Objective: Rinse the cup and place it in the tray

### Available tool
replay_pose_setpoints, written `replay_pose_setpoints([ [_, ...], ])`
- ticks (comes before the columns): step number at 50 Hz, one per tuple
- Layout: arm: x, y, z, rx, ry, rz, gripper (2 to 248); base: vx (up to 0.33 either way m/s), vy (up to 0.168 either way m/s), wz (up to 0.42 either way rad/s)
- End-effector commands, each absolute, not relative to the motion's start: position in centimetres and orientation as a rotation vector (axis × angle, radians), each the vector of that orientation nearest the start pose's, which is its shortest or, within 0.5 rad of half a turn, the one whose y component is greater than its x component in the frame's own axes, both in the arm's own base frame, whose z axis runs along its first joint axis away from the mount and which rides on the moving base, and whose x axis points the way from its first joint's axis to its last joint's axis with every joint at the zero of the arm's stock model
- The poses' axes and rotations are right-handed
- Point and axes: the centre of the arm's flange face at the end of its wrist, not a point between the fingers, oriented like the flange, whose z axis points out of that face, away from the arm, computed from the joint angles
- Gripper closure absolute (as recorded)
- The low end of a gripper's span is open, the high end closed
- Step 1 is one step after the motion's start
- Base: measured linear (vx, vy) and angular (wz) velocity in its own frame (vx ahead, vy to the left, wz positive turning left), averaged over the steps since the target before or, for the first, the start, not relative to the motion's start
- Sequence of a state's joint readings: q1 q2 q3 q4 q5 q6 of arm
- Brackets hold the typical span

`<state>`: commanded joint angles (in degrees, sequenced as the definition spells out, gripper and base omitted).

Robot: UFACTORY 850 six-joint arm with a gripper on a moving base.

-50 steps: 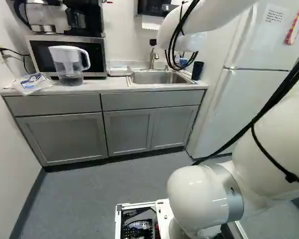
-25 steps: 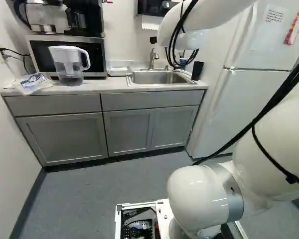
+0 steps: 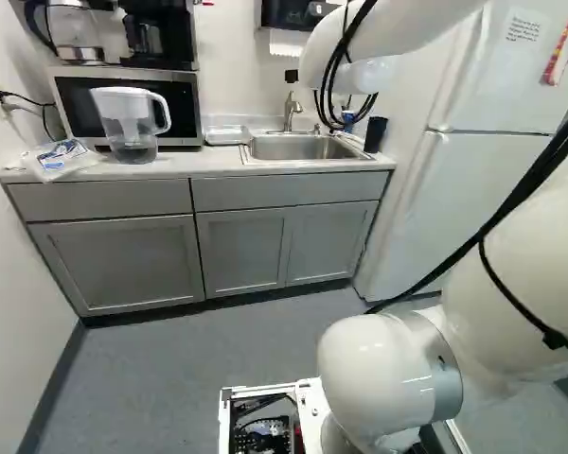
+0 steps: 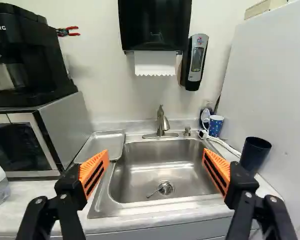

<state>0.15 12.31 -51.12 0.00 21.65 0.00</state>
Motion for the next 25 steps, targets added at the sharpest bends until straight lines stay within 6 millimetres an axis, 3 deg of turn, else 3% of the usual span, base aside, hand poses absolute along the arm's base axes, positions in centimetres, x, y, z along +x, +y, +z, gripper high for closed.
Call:
replay_pose_setpoints([
  [25,45.46,0.12,68.09,-2.314,-0.003,-2.123,3,0.060,-0.001,-0.011],
])
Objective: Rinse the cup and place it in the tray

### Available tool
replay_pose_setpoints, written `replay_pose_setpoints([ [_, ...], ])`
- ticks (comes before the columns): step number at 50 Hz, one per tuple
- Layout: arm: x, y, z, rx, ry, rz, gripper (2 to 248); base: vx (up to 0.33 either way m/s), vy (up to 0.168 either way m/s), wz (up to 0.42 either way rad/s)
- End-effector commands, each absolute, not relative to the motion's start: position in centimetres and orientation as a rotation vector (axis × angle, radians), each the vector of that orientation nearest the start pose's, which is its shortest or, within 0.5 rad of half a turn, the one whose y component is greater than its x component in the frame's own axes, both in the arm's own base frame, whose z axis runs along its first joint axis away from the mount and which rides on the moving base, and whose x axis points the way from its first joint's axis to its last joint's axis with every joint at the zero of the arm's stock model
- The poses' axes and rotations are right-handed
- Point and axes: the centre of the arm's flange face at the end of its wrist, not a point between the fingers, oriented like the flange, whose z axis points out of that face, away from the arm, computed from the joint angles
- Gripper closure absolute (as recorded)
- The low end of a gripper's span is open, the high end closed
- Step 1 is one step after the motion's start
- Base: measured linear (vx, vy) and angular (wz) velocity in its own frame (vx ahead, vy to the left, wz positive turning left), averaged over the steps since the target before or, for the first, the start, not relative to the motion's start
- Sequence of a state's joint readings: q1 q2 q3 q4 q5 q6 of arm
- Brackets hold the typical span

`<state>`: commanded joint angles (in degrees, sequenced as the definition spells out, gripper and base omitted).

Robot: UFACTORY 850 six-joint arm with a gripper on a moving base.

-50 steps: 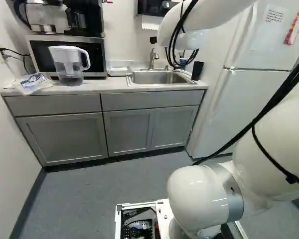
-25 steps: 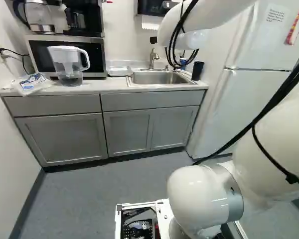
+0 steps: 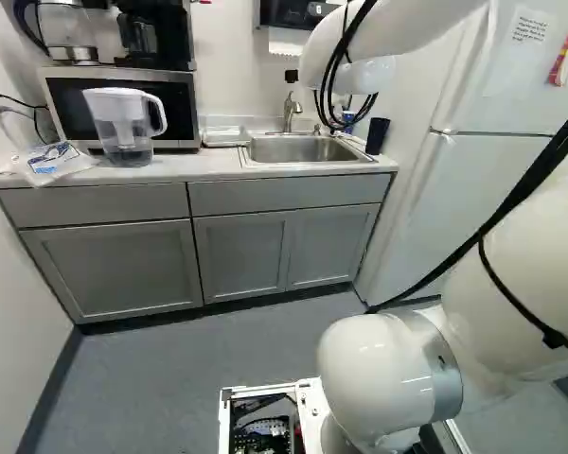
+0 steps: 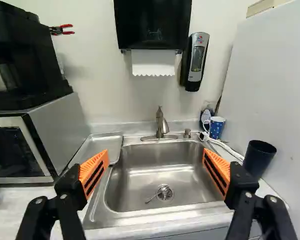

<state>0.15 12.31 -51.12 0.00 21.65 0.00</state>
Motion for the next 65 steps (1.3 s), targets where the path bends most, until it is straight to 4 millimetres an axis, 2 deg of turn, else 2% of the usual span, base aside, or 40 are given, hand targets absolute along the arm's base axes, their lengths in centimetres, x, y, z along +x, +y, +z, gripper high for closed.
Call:
replay_pose_setpoints([
  [65,45.46,0.12,68.09,-2.314,-0.003,-2.123,3,0.103,-0.002,-0.023],
])
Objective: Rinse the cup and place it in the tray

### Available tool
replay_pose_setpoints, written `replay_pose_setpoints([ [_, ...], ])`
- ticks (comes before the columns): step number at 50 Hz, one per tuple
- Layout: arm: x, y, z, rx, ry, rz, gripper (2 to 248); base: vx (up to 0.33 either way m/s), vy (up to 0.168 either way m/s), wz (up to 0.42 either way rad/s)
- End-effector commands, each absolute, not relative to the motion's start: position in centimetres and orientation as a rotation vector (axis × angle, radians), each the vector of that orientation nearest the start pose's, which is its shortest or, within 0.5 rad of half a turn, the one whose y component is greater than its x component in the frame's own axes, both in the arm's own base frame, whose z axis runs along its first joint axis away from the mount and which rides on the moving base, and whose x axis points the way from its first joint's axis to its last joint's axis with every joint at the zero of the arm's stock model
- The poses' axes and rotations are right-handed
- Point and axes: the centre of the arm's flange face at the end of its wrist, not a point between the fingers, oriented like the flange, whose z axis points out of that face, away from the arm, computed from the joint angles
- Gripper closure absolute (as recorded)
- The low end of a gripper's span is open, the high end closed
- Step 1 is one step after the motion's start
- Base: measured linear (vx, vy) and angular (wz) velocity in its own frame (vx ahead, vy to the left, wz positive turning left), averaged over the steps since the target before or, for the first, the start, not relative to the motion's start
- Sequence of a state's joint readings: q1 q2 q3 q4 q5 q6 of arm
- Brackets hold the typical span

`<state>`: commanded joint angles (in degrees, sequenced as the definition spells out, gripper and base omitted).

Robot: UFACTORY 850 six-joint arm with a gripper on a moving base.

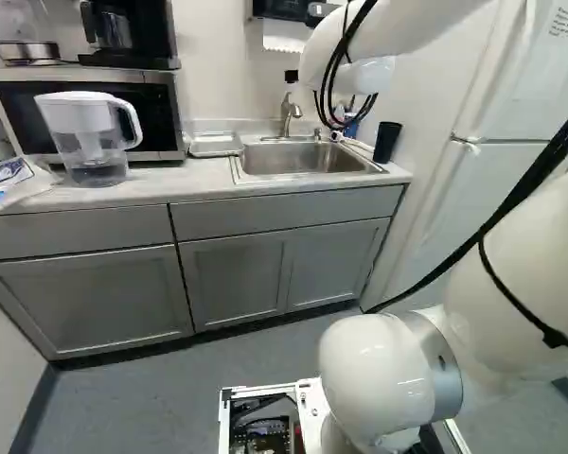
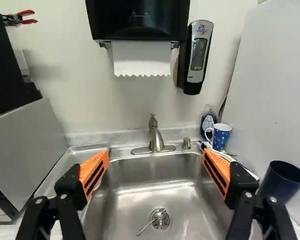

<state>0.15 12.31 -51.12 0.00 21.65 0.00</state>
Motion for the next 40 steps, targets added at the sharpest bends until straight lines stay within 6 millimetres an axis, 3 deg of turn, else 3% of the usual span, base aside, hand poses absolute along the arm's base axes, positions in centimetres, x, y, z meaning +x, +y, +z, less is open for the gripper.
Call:
replay_pose_setpoints([
  [40,45.46,0.12,68.09,-2.314,-0.003,-2.123,3,0.063,-0.007,-0.045],
])
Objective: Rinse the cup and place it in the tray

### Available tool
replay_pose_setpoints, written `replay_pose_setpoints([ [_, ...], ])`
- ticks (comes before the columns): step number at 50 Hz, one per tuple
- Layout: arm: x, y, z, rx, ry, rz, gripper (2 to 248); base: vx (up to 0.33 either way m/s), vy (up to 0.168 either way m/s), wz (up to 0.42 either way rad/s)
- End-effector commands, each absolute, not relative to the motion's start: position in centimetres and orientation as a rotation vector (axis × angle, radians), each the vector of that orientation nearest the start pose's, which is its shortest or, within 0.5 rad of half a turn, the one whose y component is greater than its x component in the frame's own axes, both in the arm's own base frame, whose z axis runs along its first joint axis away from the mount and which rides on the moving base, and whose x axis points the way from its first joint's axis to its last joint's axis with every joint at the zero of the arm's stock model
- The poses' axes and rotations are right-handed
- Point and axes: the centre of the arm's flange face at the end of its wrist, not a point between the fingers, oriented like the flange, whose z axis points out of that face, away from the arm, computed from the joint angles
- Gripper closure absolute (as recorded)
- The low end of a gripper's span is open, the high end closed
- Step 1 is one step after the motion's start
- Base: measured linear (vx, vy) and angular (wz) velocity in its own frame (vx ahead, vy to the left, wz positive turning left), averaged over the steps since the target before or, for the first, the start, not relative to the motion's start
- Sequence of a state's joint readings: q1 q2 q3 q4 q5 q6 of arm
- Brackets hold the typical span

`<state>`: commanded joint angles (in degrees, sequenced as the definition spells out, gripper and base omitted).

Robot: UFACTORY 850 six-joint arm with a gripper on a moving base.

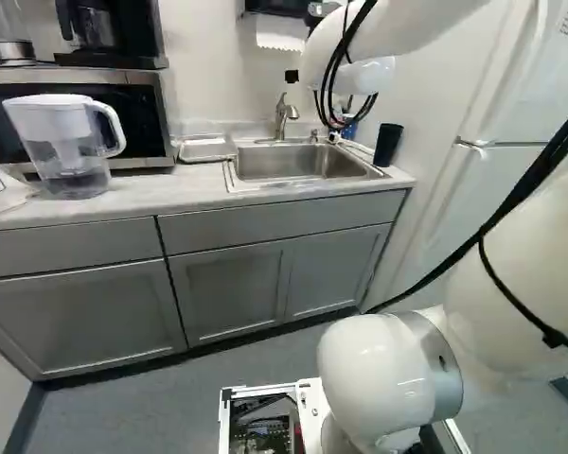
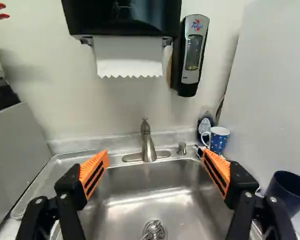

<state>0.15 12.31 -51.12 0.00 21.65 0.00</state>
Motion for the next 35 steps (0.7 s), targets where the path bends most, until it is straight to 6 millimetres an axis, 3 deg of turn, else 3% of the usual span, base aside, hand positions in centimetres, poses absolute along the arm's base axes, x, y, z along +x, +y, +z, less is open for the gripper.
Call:
replay_pose_setpoints([
  [11,45.46,0.12,68.09,-2.314,-0.003,-2.123,3,0.060,-0.027,-0.133],
  [35,45.46,0.12,68.09,-2.314,-0.003,-2.123,3,0.046,-0.001,-0.011],
])
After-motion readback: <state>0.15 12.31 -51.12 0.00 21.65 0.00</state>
